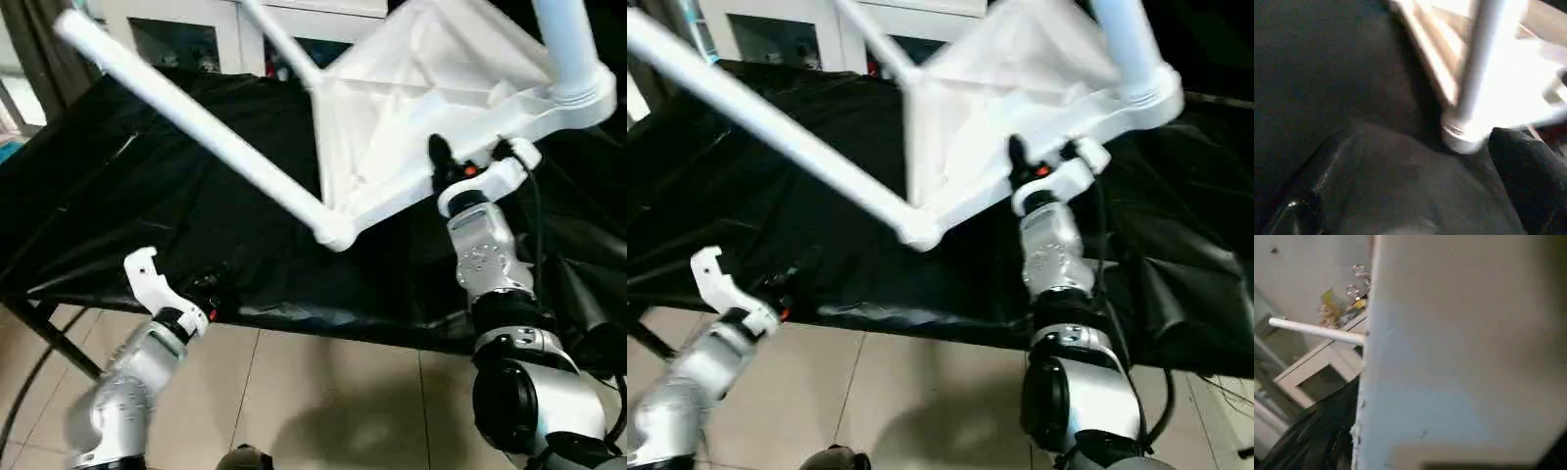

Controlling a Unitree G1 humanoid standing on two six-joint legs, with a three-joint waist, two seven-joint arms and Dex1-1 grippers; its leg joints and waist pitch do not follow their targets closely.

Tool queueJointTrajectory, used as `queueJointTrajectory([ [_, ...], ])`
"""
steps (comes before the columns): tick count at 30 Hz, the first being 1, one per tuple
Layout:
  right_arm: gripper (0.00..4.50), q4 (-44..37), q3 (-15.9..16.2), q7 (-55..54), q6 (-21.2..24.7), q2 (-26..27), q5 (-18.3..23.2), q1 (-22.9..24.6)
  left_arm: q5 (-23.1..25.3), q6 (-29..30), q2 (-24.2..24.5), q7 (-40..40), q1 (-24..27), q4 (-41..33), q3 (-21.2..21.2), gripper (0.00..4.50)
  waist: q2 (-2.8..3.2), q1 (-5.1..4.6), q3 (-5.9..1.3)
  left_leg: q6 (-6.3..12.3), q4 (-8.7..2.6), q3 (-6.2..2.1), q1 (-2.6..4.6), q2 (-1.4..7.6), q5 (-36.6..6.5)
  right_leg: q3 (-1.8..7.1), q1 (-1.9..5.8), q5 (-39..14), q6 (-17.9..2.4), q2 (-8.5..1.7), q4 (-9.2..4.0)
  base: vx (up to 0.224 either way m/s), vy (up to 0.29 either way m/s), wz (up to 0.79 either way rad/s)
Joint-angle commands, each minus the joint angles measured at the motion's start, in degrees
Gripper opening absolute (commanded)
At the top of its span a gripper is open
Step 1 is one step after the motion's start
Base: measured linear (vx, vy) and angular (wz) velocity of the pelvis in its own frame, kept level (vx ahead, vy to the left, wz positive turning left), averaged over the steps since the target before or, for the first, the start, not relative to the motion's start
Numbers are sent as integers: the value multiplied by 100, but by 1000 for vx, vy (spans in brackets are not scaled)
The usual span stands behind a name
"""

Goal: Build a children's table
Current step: Flip table

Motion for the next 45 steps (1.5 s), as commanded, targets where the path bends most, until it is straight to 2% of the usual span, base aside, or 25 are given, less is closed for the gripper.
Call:
queueJointTrajectory([
  [1,207,-428,111,5,-81,-200,-184,-80,165,-112,108,-139,37,-174,-159,450,-16,-43,-451,-58,-498,-186,282,433,-743,115,170,-221,-1052,-235,-276,0,0,0],
  [3,207,-474,157,-30,-11,-240,-229,-70,200,-219,162,-193,-33,-277,-160,450,-8,-105,-456,-51,-490,-185,264,432,-719,118,186,-202,-1077,-241,-272,0,0,0],
  [4,207,-508,182,-25,4,-265,-265,-74,343,-415,246,-280,-130,-401,-229,450,-53,-116,-453,-30,-490,-182,257,434,-714,119,191,-219,-1080,-240,-285,0,0,0],
  [6,207,-532,219,-37,23,-292,-323,-79,496,-549,366,-409,-199,-518,-354,450,-25,-103,-459,12,-475,-176,270,439,-639,121,178,-224,-1077,-243,-275,0,0,0],
  [8,207,-553,298,-70,54,-343,-427,-86,669,-680,530,-596,-273,-683,-543,450,-40,-101,-454,11,-468,-171,274,435,-607,121,172,-230,-1093,-234,-277,0,0,0],
  [11,207,-526,525,-124,-45,-440,-751,-105,838,-721,703,-790,-487,-1027,-894,450,-14,-106,-461,-13,-459,-164,283,434,-556,118,160,-185,-1117,-224,-247,0,0,0],
  [12,207,-534,605,-152,-90,-461,-870,-106,900,-724,749,-826,-589,-1105,-1012,450,-10,-93,-460,-49,-457,-154,308,433,-588,116,141,-206,-1125,-213,-255,0,0,0],
  [14,207,-550,654,-168,-115,-470,-938,-107,1004,-768,787,-841,-677,-1135,-1116,450,-15,-103,-451,-74,-464,-159,286,428,-621,121,151,-237,-1126,-211,-254,0,0,0],
  [15,207,-596,728,-218,-129,-511,-1057,-126,1159,-833,825,-823,-853,-1153,-1237,450,-11,-107,-450,-144,-467,-162,280,424,-732,125,160,-367,-1104,-227,-263,0,0,0],
  [18,207,-645,845,-270,-90,-618,-1216,-157,1292,-861,905,-830,-1045,-1199,-1328,450,-14,-101,-454,-213,-460,-156,294,416,-817,133,152,-434,-1060,-218,-272,0,0,0],
  [20,206,-646,897,-279,-78,-663,-1270,-170,1351,-847,952,-834,-1102,-1203,-1363,450,-11,-101,-455,-230,-461,-163,284,412,-810,129,161,-420,-1058,-215,-265,0,0,0],
  [23,205,-642,1032,-290,-24,-821,-1453,-220,1743,-828,1232,-943,-1326,-1170,-1656,450,-16,-103,-450,-226,-461,-167,289,413,-870,127,145,-525,-1033,-207,-279,0,0,0],
  [24,205,-646,1052,-307,-11,-844,-1485,-226,1777,-809,1264,-962,-1357,-1167,-1697,450,-9,-98,-450,-260,-457,-159,306,411,-913,129,126,-589,-1040,-206,-275,0,0,0],
  [27,204,-713,1124,-464,61,-946,-1653,-257,2008,-914,1318,-942,-1522,-1095,-1820,450,-7,-99,-455,-313,-458,-166,291,413,-906,131,142,-499,-1073,-209,-261,0,0,0],
  [33,198,-878,1210,-570,215,-1005,-1755,-305,2147,-969,1366,-933,-1639,-1027,-1905,450,-19,-82,-472,-245,-433,-163,272,399,-726,127,169,-255,-1123,-206,-232,0,0,0],
  [39,196,-979,1348,-448,337,-1057,-1889,-357,2364,-977,1456,-998,-1778,-999,-2032,450,-41,-98,-474,-198,-423,-165,260,401,-685,126,177,-297,-1129,-212,-229,0,0,0],
  [42,196,-981,1462,-387,392,-1116,-2004,-402,2563,-1131,1527,-1059,-1964,-929,-2097,450,-43,-102,-474,-170,-414,-163,266,393,-654,125,172,-317,-1146,-206,-234,0,0,0],
  [45,195,-976,1567,-296,417,-1125,-2091,-419,2756,-1294,1563,-1076,-2203,-837,-2184,450,-73,-108,-473,-147,-409,-162,256,402,-612,127,180,-300,-1174,-220,-229,0,0,0],
])
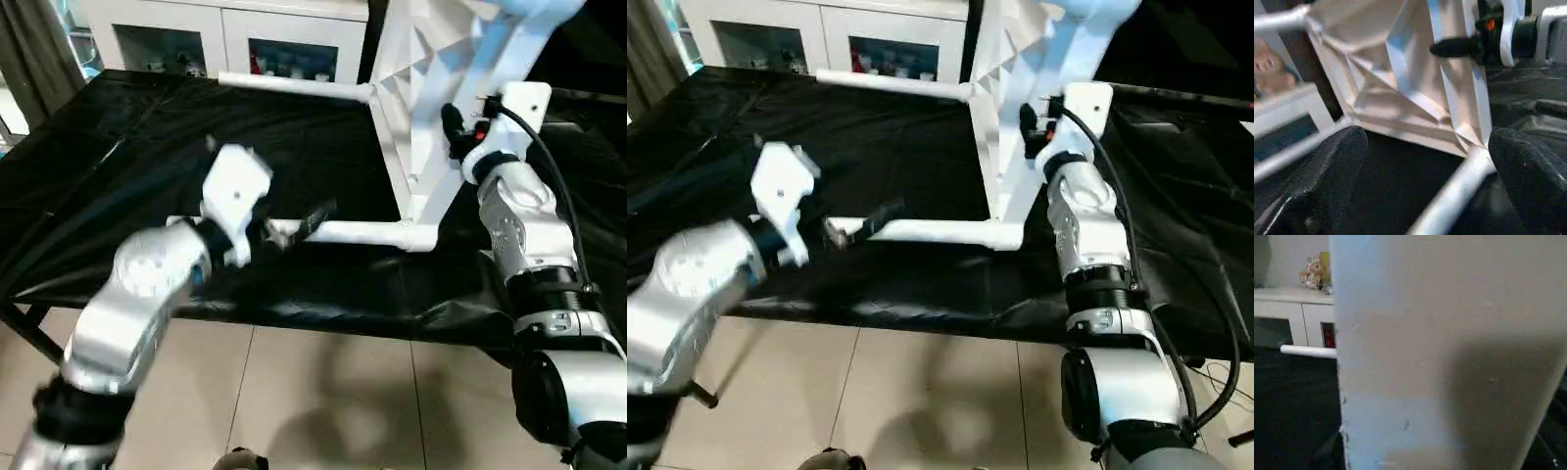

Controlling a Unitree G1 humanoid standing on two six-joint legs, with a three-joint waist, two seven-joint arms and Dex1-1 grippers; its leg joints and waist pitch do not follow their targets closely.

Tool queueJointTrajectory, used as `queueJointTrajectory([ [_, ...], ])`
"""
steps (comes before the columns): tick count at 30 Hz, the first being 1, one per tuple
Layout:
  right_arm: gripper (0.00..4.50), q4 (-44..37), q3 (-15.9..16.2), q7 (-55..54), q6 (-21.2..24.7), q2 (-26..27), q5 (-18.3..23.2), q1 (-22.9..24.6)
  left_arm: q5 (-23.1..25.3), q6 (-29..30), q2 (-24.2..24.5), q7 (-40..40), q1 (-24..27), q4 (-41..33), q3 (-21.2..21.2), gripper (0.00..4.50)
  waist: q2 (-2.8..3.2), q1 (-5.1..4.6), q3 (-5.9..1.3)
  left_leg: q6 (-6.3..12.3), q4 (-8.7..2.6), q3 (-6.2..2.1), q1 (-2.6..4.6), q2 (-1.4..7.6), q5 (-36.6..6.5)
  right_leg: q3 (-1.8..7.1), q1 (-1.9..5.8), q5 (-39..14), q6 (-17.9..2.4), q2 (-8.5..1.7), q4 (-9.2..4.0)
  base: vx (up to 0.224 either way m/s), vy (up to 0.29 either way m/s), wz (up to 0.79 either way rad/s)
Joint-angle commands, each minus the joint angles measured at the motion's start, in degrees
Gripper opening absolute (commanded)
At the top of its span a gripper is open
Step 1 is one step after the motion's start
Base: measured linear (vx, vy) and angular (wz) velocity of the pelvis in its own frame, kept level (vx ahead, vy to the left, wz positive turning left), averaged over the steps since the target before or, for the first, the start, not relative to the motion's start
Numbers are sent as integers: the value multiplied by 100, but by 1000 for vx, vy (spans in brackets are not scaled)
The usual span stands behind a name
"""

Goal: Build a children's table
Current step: Flip table

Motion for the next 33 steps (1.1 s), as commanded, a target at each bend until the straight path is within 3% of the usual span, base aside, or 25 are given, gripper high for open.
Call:
queueJointTrajectory([
  [1,195,-259,132,73,30,-87,-183,-162,254,-247,11,-42,-299,127,-168,450,-53,-23,-482,-110,-416,-170,252,377,-661,127,194,-321,-1201,-235,-296,0,0,0],
  [8,195,-182,215,83,47,49,-192,-85,882,-799,25,125,-914,440,-321,450,-60,-26,-485,-113,-411,-175,248,383,-649,130,198,-268,-1227,-242,-291,0,0,0],
  [9,265,-158,217,79,43,56,-203,-81,962,-839,45,152,-983,475,-339,450,-55,-22,-489,-113,-411,-177,251,382,-646,128,197,-265,-1230,-244,-288,0,0,0],
  [12,268,-98,219,46,148,72,-228,-69,1337,-1197,174,157,-1268,629,-457,450,-56,-15,-488,-89,-406,-178,247,381,-631,130,200,-261,-1242,-253,-290,0,0,0],
  [15,305,-29,252,-3,231,83,-308,-34,1458,-1343,168,112,-1458,660,-492,450,-57,-16,-496,-129,-408,-180,252,386,-566,121,205,-170,-1300,-252,-263,0,0,0],
  [20,305,86,249,-32,217,146,-329,103,1759,-1529,128,160,-1429,668,-662,450,-67,-5,-491,-126,-408,-177,247,394,-651,125,204,-260,-1322,-272,-277,0,0,0],
  [23,305,79,259,-44,219,210,-318,150,1769,-1537,105,214,-1377,735,-638,450,-35,-12,-496,-178,-416,-182,257,392,-699,119,191,-232,-1346,-258,-270,0,0,0],
  [24,305,93,243,-60,228,237,-304,168,1775,-1532,101,237,-1380,789,-615,450,-90,-14,-495,-182,-421,-179,254,393,-714,114,199,-234,-1353,-254,-272,0,0,0],
  [25,305,137,229,-62,224,244,-302,162,1804,-1541,104,236,-1407,835,-608,450,-106,-11,-495,-161,-418,-176,250,392,-698,117,201,-232,-1358,-260,-267,0,0,0],
  [30,305,276,244,-23,188,244,-352,191,1863,-1658,61,301,-1456,832,-469,450,-69,-7,-492,-190,-423,-182,264,396,-756,118,187,-306,-1349,-269,-279,0,0,0],
  [33,305,366,229,-16,213,239,-354,199,1840,-1794,93,196,-1468,719,-492,450,-91,-2,-496,-156,-417,-183,256,395,-686,115,199,-200,-1353,-273,-265,0,0,0],
])
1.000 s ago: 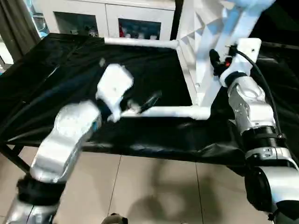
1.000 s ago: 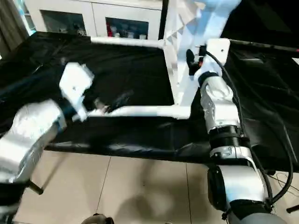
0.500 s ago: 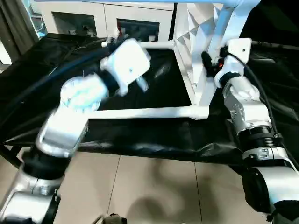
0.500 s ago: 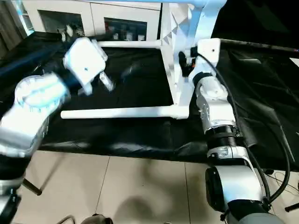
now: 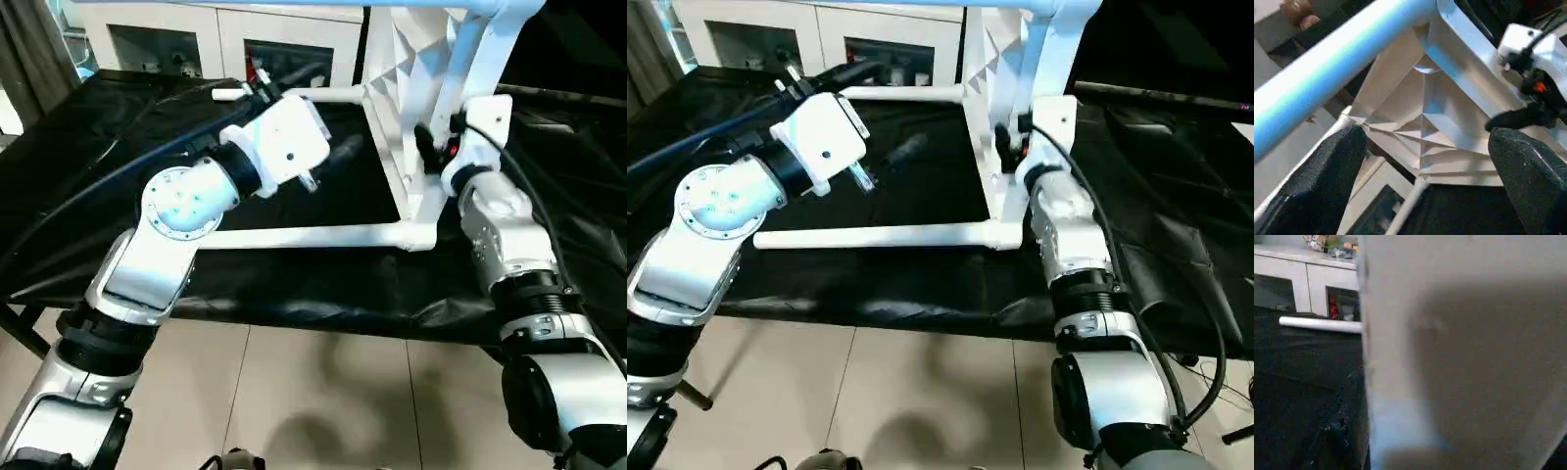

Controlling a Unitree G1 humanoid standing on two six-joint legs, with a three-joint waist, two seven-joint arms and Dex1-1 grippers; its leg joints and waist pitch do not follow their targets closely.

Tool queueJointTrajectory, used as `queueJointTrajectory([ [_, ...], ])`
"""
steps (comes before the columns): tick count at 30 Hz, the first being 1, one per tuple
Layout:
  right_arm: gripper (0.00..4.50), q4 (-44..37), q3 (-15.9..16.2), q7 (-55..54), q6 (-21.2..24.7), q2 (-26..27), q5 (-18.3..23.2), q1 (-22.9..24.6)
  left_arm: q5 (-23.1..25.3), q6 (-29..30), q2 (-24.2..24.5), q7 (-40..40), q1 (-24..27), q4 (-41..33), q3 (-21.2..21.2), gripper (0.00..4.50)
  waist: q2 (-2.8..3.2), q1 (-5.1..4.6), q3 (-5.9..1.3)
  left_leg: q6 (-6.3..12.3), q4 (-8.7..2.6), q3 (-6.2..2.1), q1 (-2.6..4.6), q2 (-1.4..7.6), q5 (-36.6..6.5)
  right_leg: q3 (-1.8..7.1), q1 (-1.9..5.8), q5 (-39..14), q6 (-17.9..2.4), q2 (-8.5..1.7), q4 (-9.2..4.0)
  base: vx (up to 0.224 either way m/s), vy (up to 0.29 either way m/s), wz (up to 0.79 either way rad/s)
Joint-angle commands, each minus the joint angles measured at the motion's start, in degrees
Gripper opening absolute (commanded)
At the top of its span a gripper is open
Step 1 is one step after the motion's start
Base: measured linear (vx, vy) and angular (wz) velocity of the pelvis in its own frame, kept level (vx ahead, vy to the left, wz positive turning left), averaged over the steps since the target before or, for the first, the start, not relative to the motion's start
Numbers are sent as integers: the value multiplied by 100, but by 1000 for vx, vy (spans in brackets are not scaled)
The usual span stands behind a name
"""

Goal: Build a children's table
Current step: Flip table

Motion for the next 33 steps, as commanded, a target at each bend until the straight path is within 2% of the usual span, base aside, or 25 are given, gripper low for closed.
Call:
queueJointTrajectory([
  [1,305,139,12,32,83,-17,-63,89,-86,-147,18,-191,-87,-225,-23,450,-36,4,-488,-147,-430,-180,255,391,-701,118,194,-217,-1360,-276,-283,0,0,0],
  [3,305,280,48,79,59,-2,-90,115,-17,-284,179,-476,-42,-359,-219,450,-31,14,-486,-132,-431,-185,257,394,-731,116,191,-290,-1371,-285,-294,0,0,0],
  [5,305,365,40,91,0,9,-88,106,194,-322,200,-339,-67,-328,-239,450,-8,2,-477,-156,-434,-183,253,400,-780,123,184,-315,-1356,-280,-292,0,0,0],
  [10,305,513,20,167,-166,29,-58,58,605,-514,159,269,-417,-55,85,450,-11,-13,-483,-256,-446,-191,263,397,-927,119,186,-380,-1331,-270,-300,0,0,0],
  [11,278,531,24,168,-185,28,-65,54,662,-572,167,345,-480,-11,124,450,-11,-14,-483,-257,-446,-195,260,400,-920,118,190,-375,-1330,-275,-299,0,0,0],
  [14,265,642,19,211,-225,38,-57,29,923,-661,235,560,-650,52,238,450,-36,-10,-487,-220,-440,-196,243,399,-817,116,204,-290,-1349,-284,-288,0,0,0],
  [17,249,724,4,228,-276,38,-72,9,1121,-803,300,624,-712,77,217,450,-23,1,-493,-134,-421,-190,241,397,-695,117,198,-174,-1399,-286,-277,0,0,0],
  [18,232,733,-1,228,-285,42,-74,4,1255,-843,344,702,-755,100,213,450,-1,9,-493,-142,-423,-193,246,400,-714,113,192,-200,-1404,-286,-273,0,0,0],
  [20,228,744,-10,230,-303,46,-77,-3,1346,-907,385,759,-807,151,208,450,-5,1,-494,-162,-428,-196,252,405,-757,109,191,-218,-1402,-280,-276,0,0,0],
  [22,206,752,-24,240,-338,57,-78,-13,1668,-992,514,1044,-994,399,246,450,16,0,-495,-226,-435,-201,268,401,-886,108,177,-304,-1381,-273,-278,0,0,0],
  [29,194,725,1,307,-414,88,-79,-15,2153,-936,762,1184,-1239,1136,235,450,21,-3,-501,-259,-434,-202,259,386,-830,108,176,-175,-1398,-279,-268,0,0,0],
  [30,194,720,0,306,-430,97,-78,-27,2253,-908,823,1185,-1284,1422,189,450,61,-5,-502,-281,-437,-207,268,386,-852,104,164,-155,-1404,-268,-269,0,0,0],
  [33,193,696,-16,303,-457,104,-65,-40,2384,-905,885,1275,-1334,1758,131,450,48,-3,-504,-292,-440,-207,271,384,-911,105,168,-125,-1436,-273,-268,0,0,0],
])
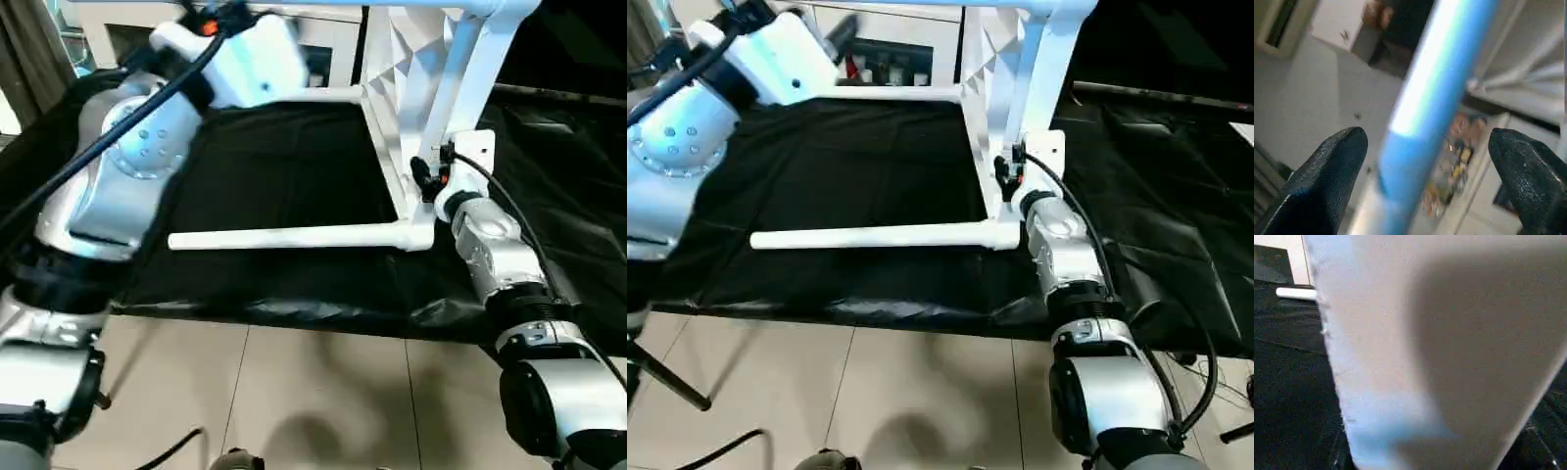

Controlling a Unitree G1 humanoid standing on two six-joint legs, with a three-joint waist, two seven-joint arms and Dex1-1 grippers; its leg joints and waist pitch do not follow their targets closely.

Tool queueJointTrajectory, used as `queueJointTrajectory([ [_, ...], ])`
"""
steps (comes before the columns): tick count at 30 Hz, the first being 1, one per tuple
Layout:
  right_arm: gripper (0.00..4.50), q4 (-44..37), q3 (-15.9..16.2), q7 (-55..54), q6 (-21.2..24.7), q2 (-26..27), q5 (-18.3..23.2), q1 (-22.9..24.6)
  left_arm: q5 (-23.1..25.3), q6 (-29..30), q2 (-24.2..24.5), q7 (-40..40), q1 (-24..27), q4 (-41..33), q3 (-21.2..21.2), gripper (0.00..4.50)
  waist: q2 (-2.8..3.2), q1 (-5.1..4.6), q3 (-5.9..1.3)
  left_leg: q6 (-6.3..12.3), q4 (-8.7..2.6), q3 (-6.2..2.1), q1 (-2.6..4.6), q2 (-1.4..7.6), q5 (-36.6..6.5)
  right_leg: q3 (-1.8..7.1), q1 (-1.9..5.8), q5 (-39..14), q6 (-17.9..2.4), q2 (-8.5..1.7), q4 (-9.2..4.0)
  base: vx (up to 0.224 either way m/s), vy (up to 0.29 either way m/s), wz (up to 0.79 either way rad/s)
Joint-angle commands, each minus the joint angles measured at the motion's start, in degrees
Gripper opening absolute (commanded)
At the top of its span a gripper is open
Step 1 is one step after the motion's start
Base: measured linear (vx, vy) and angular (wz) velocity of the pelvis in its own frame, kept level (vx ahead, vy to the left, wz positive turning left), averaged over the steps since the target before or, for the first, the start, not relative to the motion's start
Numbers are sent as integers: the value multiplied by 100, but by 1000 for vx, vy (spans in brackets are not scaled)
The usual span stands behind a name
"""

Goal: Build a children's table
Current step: Flip table

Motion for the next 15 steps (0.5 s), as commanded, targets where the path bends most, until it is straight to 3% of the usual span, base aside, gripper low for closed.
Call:
queueJointTrajectory([
  [1,193,-10,10,98,-127,38,15,-129,97,-2,45,91,-117,160,-75,450,88,14,-508,-309,-442,-214,277,383,-912,106,178,-96,-1441,-280,-254,0,0,0],
  [11,193,-163,57,159,-192,76,-8,-90,314,11,-62,665,-483,897,100,450,84,0,-506,-304,-443,-218,273,379,-952,102,191,44,-1506,-277,-258,0,0,0],
  [12,193,-185,66,168,-204,65,-20,-87,230,34,-102,649,-514,920,141,424,100,2,-508,-310,-442,-219,276,382,-952,102,190,58,-1520,-284,-257,0,0,0],
  [15,193,-250,68,172,-217,42,-31,-77,14,51,-193,601,-557,918,226,404,102,6,-510,-305,-440,-217,279,381,-948,98,192,145,-1571,-279,-250,0,0,0],
])
